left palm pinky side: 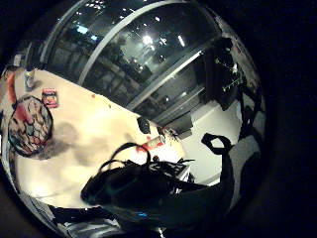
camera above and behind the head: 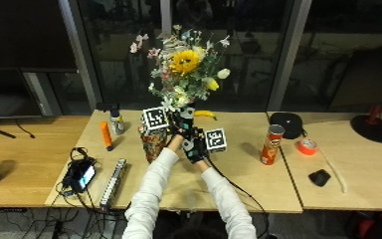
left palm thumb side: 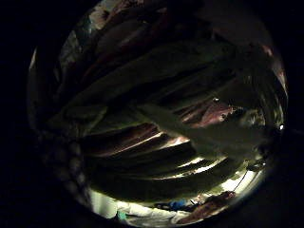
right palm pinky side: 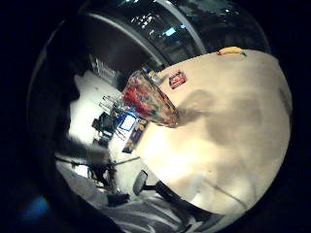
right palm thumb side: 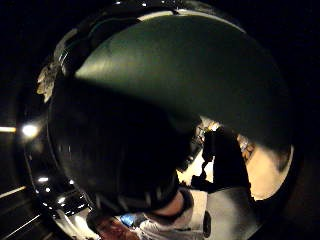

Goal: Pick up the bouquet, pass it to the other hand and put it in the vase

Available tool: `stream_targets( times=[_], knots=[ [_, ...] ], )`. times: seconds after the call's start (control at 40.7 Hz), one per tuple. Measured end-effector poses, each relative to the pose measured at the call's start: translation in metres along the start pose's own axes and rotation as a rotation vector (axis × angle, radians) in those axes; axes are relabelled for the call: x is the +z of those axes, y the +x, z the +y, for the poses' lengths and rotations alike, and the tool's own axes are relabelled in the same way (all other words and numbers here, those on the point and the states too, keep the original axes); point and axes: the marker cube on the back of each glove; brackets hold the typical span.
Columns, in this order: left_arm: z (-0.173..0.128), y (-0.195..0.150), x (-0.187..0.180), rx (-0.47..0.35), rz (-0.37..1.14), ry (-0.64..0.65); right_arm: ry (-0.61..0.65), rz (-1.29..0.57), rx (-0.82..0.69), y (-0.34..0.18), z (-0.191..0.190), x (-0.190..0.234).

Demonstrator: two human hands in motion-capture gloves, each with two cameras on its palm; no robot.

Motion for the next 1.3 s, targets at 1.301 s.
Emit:
stream_targets(
  times=[1.301],
  knots=[
    [-0.091, -0.077, -0.082, -0.069, -0.258, 0.271, 0.017, 0.3, 0.159, 0.062, 0.023, -0.098]
  ],
)
